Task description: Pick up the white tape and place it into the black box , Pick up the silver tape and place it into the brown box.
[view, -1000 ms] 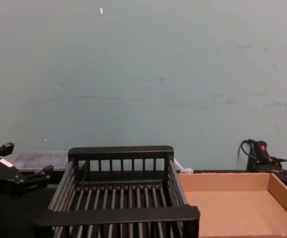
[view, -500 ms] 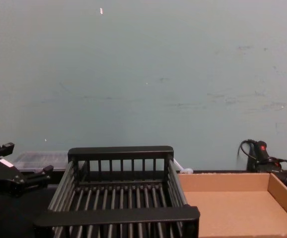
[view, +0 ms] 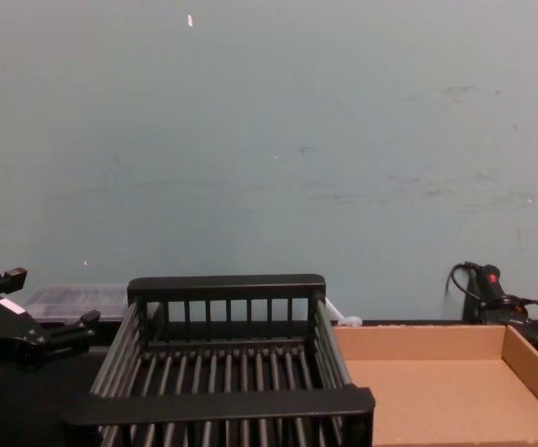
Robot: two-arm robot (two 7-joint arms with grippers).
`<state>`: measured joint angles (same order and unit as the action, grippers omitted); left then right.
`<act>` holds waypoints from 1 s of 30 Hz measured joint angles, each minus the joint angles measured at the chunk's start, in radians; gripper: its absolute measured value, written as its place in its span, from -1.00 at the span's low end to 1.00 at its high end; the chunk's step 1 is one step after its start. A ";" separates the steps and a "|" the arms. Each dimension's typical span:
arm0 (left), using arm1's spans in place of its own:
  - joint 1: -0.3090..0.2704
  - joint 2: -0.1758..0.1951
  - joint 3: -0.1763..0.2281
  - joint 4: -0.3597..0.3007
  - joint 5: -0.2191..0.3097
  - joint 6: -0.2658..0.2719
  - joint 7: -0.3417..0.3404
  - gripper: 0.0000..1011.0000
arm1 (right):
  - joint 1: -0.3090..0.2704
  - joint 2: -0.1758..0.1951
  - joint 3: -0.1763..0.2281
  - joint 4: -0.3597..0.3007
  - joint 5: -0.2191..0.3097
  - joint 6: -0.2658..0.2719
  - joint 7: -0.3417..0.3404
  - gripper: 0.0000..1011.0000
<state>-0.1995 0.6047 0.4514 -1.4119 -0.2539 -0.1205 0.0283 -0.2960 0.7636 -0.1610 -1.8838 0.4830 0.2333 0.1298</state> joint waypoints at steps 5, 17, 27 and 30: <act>0.000 0.000 0.000 0.000 0.000 0.000 0.000 0.98 | 0.017 -0.017 -0.006 0.023 -0.005 0.022 0.012 0.98; 0.000 0.000 0.000 0.000 0.000 0.000 0.000 0.98 | 0.067 -0.065 -0.024 0.089 -0.012 0.064 0.061 0.98; 0.000 0.000 0.000 0.000 0.000 0.000 0.000 0.98 | 0.100 -0.097 -0.033 0.125 -0.045 0.076 0.078 0.98; 0.000 0.000 0.000 0.000 0.000 0.000 0.000 0.98 | 0.110 -0.106 -0.036 0.137 -0.056 0.079 0.084 0.98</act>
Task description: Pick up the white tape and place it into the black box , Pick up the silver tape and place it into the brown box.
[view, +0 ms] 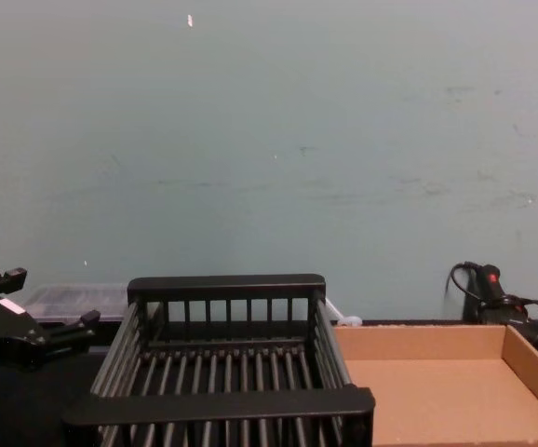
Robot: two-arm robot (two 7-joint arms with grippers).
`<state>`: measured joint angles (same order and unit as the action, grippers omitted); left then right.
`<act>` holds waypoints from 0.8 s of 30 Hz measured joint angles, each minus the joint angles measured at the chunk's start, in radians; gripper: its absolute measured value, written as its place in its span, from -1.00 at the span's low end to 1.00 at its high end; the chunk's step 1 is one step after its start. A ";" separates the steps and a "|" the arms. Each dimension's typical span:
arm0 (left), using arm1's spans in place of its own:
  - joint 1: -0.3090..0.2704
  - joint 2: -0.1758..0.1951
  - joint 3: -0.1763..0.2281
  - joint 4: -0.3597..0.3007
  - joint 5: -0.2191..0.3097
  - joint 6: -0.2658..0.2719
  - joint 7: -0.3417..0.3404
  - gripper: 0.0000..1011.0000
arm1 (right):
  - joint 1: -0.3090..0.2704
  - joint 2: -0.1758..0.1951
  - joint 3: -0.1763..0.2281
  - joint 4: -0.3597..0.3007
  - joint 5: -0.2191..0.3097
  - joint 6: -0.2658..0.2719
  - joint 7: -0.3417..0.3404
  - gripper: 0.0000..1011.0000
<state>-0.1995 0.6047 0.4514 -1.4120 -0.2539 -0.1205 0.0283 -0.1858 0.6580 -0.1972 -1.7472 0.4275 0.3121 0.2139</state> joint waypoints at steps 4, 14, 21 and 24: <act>0.000 0.000 0.000 0.000 0.000 0.000 0.000 0.98 | 0.013 -0.011 -0.004 0.015 -0.014 0.005 0.009 0.98; 0.000 0.000 0.000 0.000 0.000 0.000 0.000 0.98 | 0.032 -0.031 -0.008 0.040 -0.038 0.015 0.029 0.98; 0.000 0.000 0.000 0.000 0.000 0.000 0.000 0.98 | 0.039 -0.043 -0.003 0.052 -0.055 0.020 0.049 0.98; 0.000 0.000 0.000 0.000 0.000 0.000 0.000 0.98 | 0.039 -0.048 0.001 0.054 -0.060 0.023 0.056 0.98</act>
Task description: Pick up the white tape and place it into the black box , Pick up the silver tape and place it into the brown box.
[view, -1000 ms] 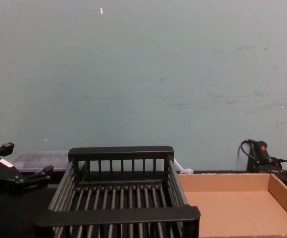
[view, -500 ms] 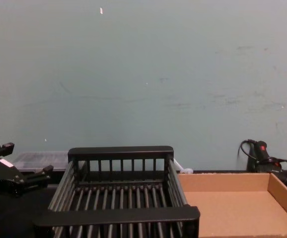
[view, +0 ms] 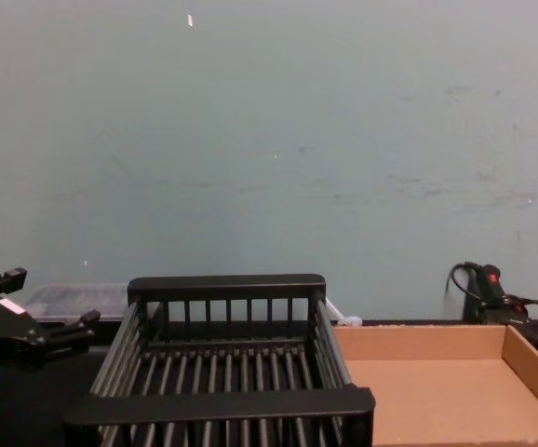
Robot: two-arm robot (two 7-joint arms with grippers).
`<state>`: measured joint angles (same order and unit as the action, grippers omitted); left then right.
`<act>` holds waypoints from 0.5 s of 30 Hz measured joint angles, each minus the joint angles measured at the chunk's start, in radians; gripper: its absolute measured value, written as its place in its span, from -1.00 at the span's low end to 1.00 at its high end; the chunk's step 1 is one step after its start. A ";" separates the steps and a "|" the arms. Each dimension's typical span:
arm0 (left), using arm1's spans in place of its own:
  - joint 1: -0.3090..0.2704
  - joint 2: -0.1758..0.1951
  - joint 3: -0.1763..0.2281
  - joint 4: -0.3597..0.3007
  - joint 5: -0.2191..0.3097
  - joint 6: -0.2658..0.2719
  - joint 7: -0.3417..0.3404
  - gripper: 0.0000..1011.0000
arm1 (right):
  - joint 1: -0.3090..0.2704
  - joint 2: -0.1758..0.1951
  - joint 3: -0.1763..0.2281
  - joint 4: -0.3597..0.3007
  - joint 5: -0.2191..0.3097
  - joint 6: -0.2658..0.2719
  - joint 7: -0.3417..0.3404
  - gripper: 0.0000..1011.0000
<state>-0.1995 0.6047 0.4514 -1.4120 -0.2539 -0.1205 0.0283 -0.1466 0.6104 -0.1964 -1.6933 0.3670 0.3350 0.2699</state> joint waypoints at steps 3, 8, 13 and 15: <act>0.000 0.000 0.000 0.000 0.000 0.000 0.000 0.98 | 0.000 -0.005 0.004 0.002 -0.006 0.003 0.006 0.98; 0.000 0.000 0.000 0.000 0.000 0.000 0.000 0.98 | -0.001 -0.014 0.011 0.003 -0.013 0.007 0.012 0.98; 0.000 0.000 0.000 0.000 0.000 0.000 0.000 0.98 | -0.002 -0.023 0.019 0.005 -0.020 0.011 0.020 0.98; 0.000 0.000 0.000 0.000 0.000 0.000 0.000 0.98 | -0.001 -0.026 0.021 0.006 -0.023 0.013 0.023 0.98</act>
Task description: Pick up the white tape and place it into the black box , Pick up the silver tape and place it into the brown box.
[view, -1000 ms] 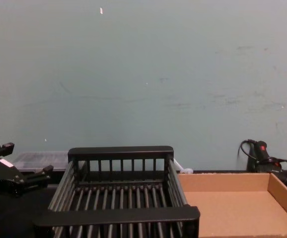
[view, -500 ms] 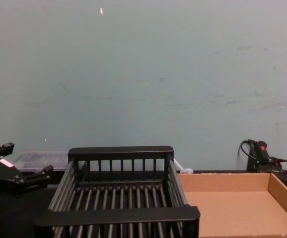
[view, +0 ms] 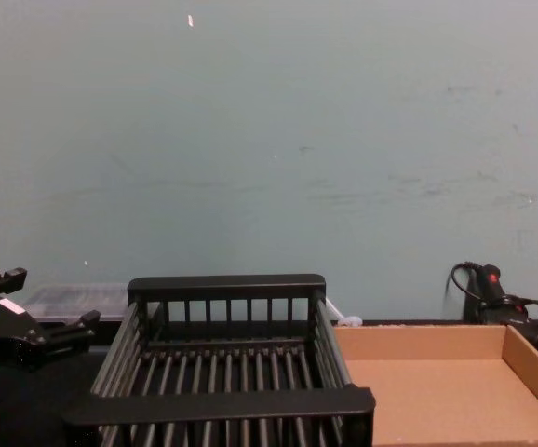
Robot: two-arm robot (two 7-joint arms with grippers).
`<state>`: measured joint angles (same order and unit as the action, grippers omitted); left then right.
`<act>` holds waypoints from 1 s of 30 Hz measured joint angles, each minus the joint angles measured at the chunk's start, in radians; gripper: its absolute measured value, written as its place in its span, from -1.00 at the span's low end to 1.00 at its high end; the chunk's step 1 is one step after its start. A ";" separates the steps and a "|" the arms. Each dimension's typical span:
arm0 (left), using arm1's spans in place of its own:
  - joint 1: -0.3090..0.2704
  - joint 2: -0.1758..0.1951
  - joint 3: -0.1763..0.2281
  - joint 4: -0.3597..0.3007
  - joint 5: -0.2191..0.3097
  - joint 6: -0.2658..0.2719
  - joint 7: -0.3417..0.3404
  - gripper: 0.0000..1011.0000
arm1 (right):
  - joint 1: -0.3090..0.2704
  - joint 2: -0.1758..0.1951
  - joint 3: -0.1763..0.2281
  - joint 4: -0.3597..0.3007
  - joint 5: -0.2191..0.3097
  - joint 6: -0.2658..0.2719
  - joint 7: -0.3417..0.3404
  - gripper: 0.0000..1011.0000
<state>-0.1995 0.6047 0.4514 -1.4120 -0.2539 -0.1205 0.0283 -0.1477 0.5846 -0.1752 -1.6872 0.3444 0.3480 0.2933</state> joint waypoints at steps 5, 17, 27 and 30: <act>0.000 0.000 0.000 0.000 0.000 0.000 0.000 0.98 | 0.000 -0.005 0.006 0.000 -0.002 0.003 0.004 0.98; 0.000 0.000 0.000 0.000 0.000 0.000 0.000 0.98 | -0.001 -0.004 0.005 0.000 -0.002 0.003 0.003 0.98; 0.000 0.000 0.000 0.000 0.000 0.000 0.000 0.98 | -0.001 -0.003 0.003 0.000 -0.002 0.002 0.003 0.87; 0.000 0.000 0.000 0.000 0.000 0.000 0.000 0.98 | -0.001 -0.003 0.003 0.000 -0.002 0.002 0.002 0.72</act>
<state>-0.1995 0.6046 0.4514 -1.4120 -0.2539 -0.1205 0.0283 -0.1490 0.5820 -0.1719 -1.6877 0.3425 0.3498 0.2956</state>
